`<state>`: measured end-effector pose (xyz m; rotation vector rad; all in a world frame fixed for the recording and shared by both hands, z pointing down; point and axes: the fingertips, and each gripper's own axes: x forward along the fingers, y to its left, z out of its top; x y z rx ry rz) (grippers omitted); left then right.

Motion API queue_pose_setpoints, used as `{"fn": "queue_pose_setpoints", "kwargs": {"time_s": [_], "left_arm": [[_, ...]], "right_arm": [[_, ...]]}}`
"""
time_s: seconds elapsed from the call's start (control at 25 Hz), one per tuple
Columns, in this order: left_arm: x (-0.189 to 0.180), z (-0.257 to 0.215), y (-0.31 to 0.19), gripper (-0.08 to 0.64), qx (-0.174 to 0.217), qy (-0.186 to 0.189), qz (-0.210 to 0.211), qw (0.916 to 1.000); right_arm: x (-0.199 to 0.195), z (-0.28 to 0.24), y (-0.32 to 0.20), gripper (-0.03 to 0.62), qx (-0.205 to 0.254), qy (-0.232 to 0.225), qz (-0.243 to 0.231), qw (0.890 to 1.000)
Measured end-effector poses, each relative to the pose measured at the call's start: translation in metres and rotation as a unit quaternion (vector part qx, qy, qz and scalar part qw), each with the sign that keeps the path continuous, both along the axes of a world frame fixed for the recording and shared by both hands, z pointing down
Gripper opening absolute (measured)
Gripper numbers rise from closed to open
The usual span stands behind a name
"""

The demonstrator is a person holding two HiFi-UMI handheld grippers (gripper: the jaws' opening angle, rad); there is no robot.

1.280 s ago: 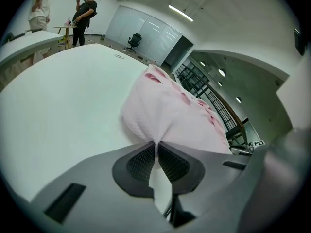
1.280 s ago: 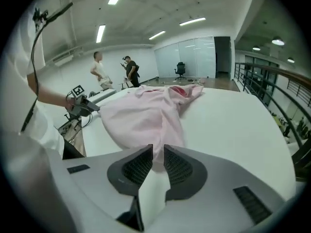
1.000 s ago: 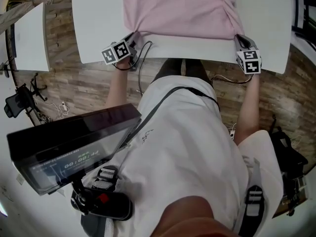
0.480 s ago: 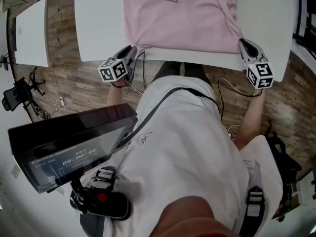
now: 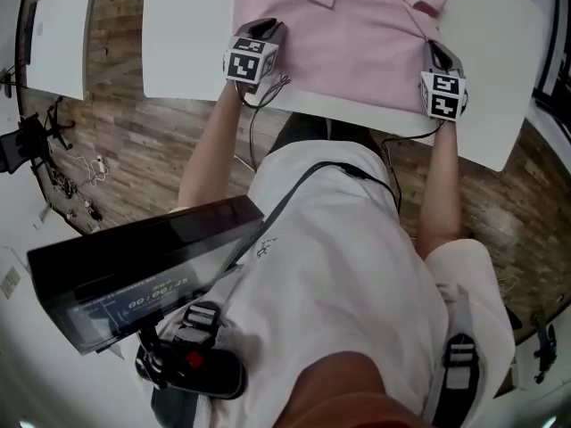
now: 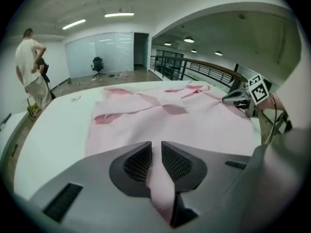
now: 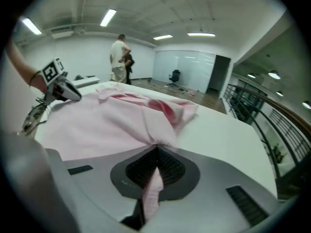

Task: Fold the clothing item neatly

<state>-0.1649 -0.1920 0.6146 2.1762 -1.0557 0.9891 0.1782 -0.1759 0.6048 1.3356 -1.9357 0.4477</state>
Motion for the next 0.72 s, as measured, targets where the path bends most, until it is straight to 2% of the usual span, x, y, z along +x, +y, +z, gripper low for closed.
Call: {"fn": "queue_pose_setpoints", "kwargs": {"time_s": [0.12, 0.2, 0.28, 0.36, 0.4, 0.44, 0.52, 0.56, 0.6, 0.64, 0.72], "left_arm": [[-0.002, 0.006, 0.012, 0.057, -0.033, 0.029, -0.032, 0.9985], [-0.004, 0.006, 0.015, 0.055, -0.043, 0.043, -0.031, 0.9977], [-0.007, 0.002, 0.013, 0.055, -0.041, 0.043, -0.026, 0.9979], [-0.006, -0.011, 0.011, 0.055, -0.025, 0.044, -0.027, 0.9984], [-0.002, -0.019, 0.009, 0.055, -0.018, 0.049, -0.025, 0.9983], [0.005, -0.027, 0.007, 0.055, -0.014, 0.055, -0.019, 0.9982], [0.019, -0.039, -0.001, 0.055, -0.008, 0.065, 0.006, 0.9979], [0.026, -0.042, -0.005, 0.055, -0.004, 0.069, 0.023, 0.9973], [0.034, -0.044, -0.008, 0.055, 0.001, 0.075, 0.04, 0.9964], [0.042, -0.045, -0.012, 0.055, 0.007, 0.081, 0.054, 0.9953], [0.057, -0.045, -0.017, 0.055, 0.02, 0.086, 0.07, 0.9936]], "right_arm": [[0.078, 0.006, 0.018, 0.003, -0.019, 0.051, 0.074, 0.996], [0.103, 0.004, 0.023, 0.003, -0.024, 0.07, 0.098, 0.992], [0.122, -0.007, 0.021, 0.003, -0.014, 0.072, 0.145, 0.987], [0.143, -0.024, 0.021, 0.003, 0.003, 0.038, 0.199, 0.979], [0.141, -0.037, 0.02, 0.003, 0.015, -0.003, 0.193, 0.981], [0.124, -0.051, 0.018, 0.003, 0.03, -0.053, 0.153, 0.986], [0.059, -0.075, 0.016, 0.003, 0.044, -0.132, 0.02, 0.99], [0.026, -0.079, 0.019, 0.003, 0.039, -0.147, -0.035, 0.988], [0.001, -0.077, 0.02, 0.002, 0.032, -0.148, -0.067, 0.986], [-0.016, -0.07, 0.019, 0.003, 0.027, -0.139, -0.081, 0.987], [-0.033, -0.053, 0.014, 0.003, 0.022, -0.106, -0.079, 0.991]]}}
